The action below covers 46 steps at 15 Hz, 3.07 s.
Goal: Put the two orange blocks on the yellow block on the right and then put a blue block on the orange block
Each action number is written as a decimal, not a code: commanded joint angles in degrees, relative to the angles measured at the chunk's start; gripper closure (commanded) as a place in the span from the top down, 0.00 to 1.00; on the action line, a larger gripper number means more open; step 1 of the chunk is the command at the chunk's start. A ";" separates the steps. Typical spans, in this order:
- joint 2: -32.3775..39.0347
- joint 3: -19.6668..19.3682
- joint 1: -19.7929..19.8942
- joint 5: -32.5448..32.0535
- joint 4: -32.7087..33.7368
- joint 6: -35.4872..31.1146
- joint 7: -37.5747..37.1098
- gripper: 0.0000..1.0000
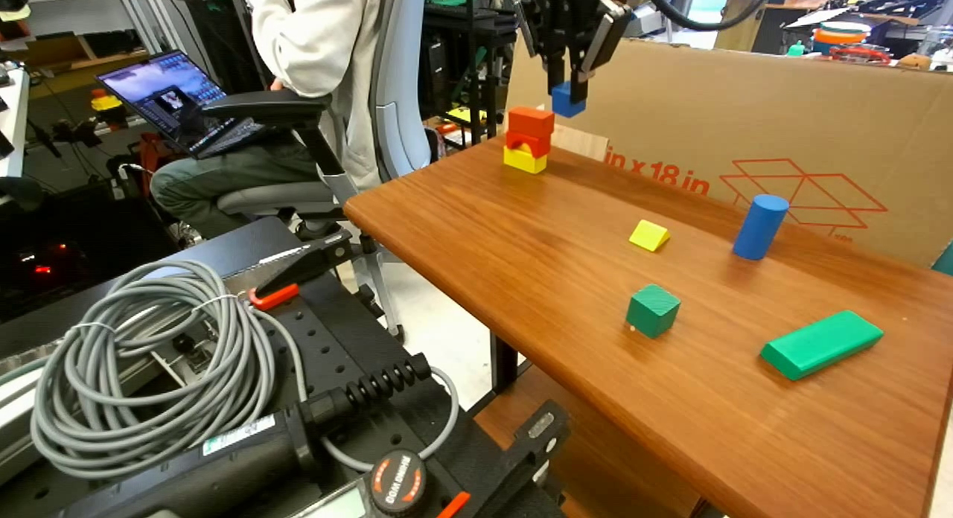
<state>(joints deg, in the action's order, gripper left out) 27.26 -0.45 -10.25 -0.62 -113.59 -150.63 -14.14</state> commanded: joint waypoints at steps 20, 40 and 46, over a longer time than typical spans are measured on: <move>-0.08 2.41 -3.26 -5.51 3.91 3.87 0.48 0.08; 9.47 2.50 -3.67 -6.52 15.56 12.53 3.03 0.08; 9.58 2.61 -3.63 -6.48 15.59 11.92 4.02 0.45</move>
<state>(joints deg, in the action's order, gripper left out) 36.26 2.33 -13.64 -6.47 -99.54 -140.24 -11.06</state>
